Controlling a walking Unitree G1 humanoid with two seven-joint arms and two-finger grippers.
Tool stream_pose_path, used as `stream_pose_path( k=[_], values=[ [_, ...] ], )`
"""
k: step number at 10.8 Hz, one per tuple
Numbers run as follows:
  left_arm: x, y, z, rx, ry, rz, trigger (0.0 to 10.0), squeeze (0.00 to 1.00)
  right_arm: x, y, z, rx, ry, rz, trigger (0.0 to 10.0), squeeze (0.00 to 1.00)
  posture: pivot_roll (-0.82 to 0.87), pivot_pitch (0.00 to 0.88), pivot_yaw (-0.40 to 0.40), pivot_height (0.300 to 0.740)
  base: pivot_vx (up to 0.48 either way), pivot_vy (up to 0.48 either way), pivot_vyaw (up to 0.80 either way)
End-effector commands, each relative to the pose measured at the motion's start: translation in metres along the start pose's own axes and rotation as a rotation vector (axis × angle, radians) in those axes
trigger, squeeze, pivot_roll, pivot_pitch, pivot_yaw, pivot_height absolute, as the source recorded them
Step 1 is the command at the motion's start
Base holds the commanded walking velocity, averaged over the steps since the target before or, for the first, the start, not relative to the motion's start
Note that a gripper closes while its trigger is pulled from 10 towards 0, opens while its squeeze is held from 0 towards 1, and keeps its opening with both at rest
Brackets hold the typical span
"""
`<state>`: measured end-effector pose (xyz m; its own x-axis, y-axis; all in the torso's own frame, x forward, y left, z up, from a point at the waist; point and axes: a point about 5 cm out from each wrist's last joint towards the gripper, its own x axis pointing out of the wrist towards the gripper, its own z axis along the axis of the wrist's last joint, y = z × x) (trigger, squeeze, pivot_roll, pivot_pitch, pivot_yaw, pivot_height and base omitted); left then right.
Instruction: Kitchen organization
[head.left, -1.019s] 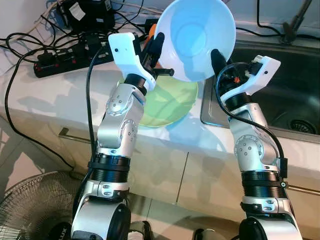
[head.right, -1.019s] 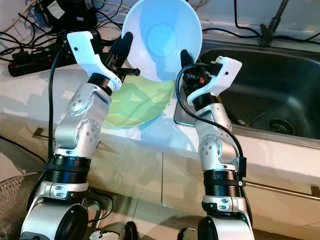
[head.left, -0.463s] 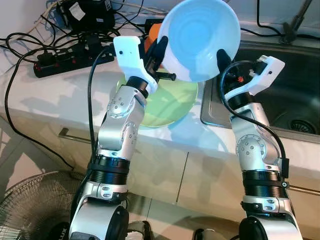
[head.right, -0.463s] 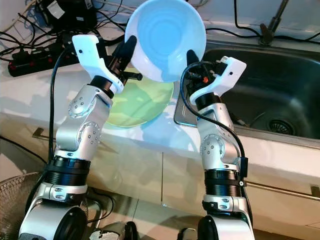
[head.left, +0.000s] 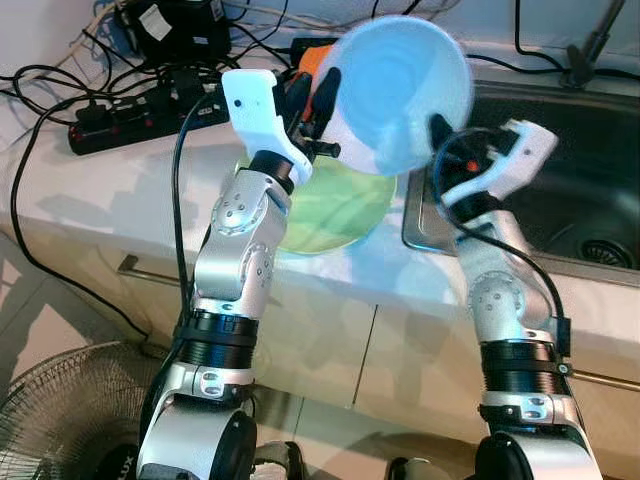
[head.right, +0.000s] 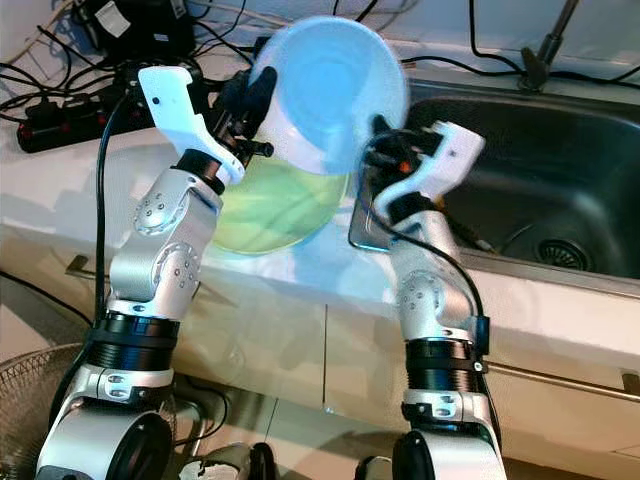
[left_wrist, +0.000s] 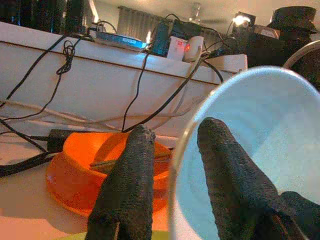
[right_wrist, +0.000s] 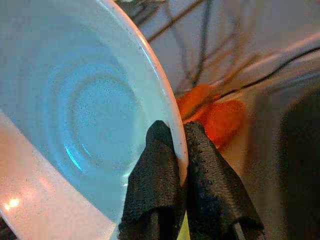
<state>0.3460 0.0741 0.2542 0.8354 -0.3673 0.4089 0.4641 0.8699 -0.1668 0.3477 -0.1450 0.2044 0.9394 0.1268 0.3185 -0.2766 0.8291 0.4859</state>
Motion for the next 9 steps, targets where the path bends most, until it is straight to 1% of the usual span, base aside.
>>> stream_pose_path(
  k=[1,3,5,6,7,8,9],
  values=[
    [0.001,-0.003,0.006,0.011,-0.027,-0.021,10.0,1.00,0.006,0.003,0.014,0.007,-0.071,-0.004,0.0,0.00,0.03,0.089,0.071,0.740,0.000,0.000,0.00],
    [0.000,-0.004,0.005,0.010,-0.019,-0.033,10.0,1.00,0.007,-0.008,0.025,0.013,-0.130,-0.078,0.0,0.00,0.03,0.088,0.071,0.740,0.000,0.000,0.00],
    [-0.001,-0.005,0.002,0.020,-0.008,-0.033,10.0,1.00,0.007,-0.028,0.048,-0.010,-0.219,-0.167,0.0,0.00,0.03,0.086,0.072,0.740,0.000,0.000,0.00],
    [-0.001,-0.004,0.001,0.028,0.000,-0.032,10.0,0.00,0.006,-0.036,0.054,-0.026,-0.241,-0.205,0.0,0.00,0.02,0.086,0.072,0.740,0.000,0.000,0.00],
    [-0.003,-0.006,-0.003,0.026,0.023,-0.043,10.0,0.00,0.003,-0.051,0.063,-0.065,-0.267,-0.288,0.0,0.00,0.02,0.088,0.072,0.740,0.000,0.000,0.00],
    [-0.006,-0.008,-0.009,0.026,0.062,-0.076,10.0,0.00,0.001,-0.065,0.070,-0.129,-0.271,-0.375,10.0,0.00,0.03,0.090,0.071,0.740,0.000,0.000,0.00],
    [-0.009,-0.010,-0.015,0.038,0.105,-0.103,10.0,0.00,-0.001,-0.075,0.076,-0.201,-0.273,-0.423,10.0,0.00,0.03,0.090,0.071,0.740,0.000,0.000,0.00]
  ],
)
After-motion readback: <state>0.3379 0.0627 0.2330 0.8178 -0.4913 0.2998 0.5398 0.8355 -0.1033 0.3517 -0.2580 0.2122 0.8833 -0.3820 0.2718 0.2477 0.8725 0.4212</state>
